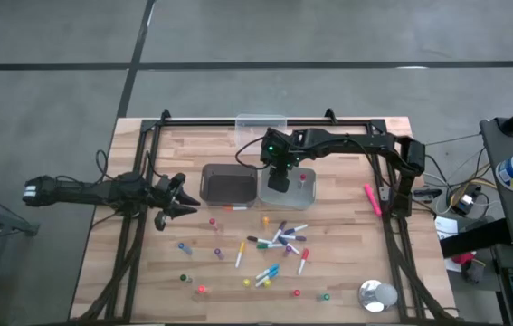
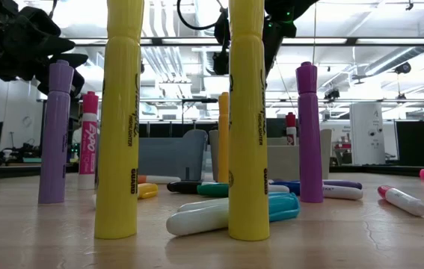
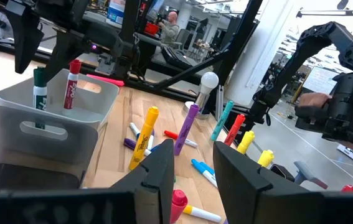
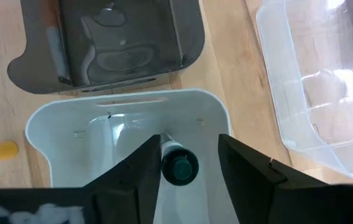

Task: Pick & Place Markers
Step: Put the large dark green marker pen into the white bin, then put the large pink marker pen into the white bin

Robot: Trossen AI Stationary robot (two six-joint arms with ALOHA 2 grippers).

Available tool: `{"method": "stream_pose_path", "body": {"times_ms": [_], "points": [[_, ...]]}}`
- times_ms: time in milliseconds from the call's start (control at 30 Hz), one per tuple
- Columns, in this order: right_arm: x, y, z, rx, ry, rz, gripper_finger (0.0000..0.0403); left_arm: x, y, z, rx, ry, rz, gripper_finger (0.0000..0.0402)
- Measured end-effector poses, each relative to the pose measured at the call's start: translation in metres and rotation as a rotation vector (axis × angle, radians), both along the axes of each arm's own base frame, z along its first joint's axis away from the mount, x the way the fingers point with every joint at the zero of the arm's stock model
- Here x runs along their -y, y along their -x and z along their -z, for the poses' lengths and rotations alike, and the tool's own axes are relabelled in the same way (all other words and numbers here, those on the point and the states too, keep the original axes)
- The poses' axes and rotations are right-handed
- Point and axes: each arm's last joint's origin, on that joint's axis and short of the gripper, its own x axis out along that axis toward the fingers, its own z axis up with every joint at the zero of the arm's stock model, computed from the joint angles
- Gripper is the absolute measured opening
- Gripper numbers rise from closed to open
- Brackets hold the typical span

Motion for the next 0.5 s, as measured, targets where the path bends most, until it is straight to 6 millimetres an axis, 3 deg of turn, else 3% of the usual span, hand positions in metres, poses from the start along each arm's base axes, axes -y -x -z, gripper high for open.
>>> {"method": "stream_pose_path", "body": {"times_ms": [500], "points": [[-0.007,-0.014,-0.037,0.115,0.042,-0.045,0.0157,0.0,0.0,0.001,-0.01,0.0,0.0,0.0105]]}}
